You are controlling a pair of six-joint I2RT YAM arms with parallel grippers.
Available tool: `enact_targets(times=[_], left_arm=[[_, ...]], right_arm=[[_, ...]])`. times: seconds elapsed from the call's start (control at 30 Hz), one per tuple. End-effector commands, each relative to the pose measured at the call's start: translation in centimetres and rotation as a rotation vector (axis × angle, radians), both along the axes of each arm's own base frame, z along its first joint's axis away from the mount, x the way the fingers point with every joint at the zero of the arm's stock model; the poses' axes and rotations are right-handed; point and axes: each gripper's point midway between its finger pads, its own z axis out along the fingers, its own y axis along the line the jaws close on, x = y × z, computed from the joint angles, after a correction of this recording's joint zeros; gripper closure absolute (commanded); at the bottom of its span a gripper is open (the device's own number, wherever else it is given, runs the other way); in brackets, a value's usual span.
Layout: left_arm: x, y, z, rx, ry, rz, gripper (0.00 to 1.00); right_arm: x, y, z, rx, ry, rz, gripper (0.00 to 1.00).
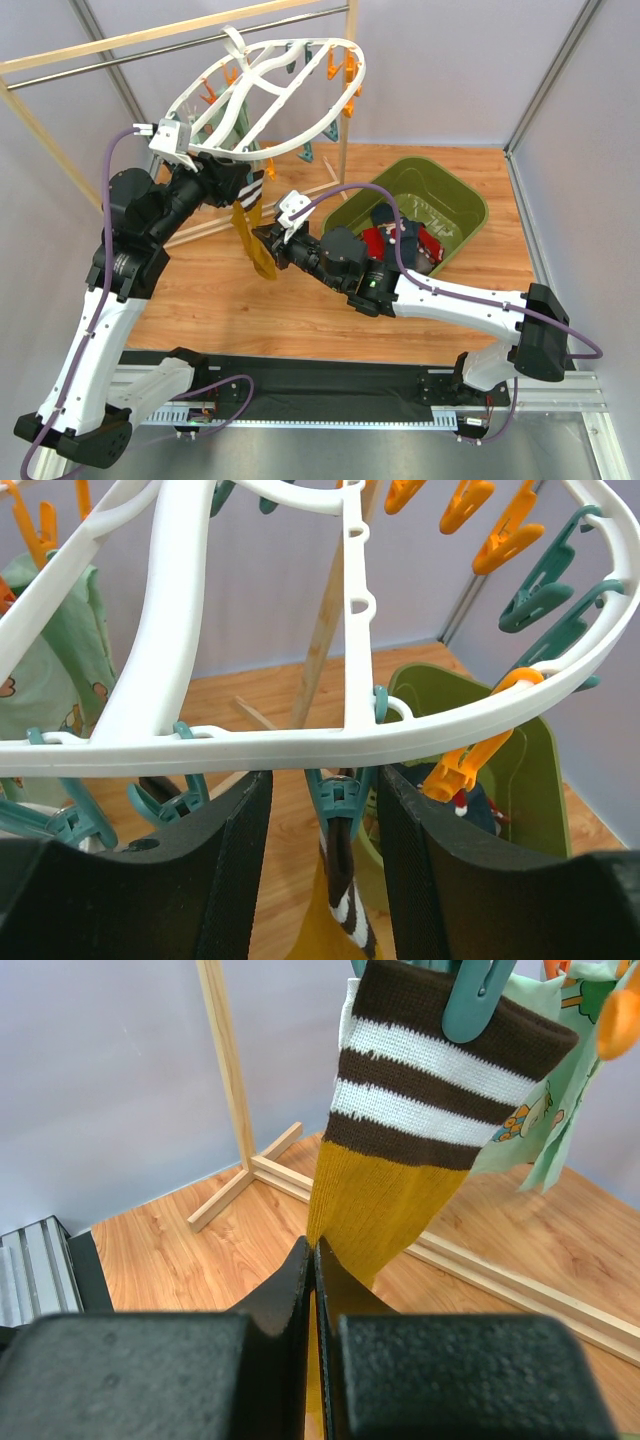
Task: Remove the socks clipped to the hanger
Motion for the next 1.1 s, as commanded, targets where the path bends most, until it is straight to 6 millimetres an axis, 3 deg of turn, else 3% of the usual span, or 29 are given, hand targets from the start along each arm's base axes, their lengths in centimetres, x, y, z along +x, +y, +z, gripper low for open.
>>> enact_targets(times=[0.0, 0.3, 0.67, 0.83, 1.07], left_arm=[[-0.1, -0.1, 1.7, -0.039, -0.057, -0.011, 0.47], [-0.6, -0.3, 1.4, -0.065, -0.029, -0.024, 0.32], [0.4, -0.2, -0.4, -0.093, 0.056, 0.009, 0.35], [0.5, -0.4, 0.1, -0.098, 0.028, 0.000, 0.32], [0.9, -0.6, 0.7, -0.093, 0.005, -0.008, 0.41]], right_arm=[[-0.3, -0.6, 2.4, 0.053, -0.029, 0.006, 1.00], [-0.3, -0.8, 2.5, 0.056, -0.028, 0.003, 1.00], [-0.3, -0.8, 2.3, 0.056, -0.022, 0.002, 1.00], [-0.4, -0.8, 2.3, 0.055, -0.023, 0.006, 1.00], [-0.4, -0.6, 2.3, 0.057, -0.022, 0.014, 1.00]])
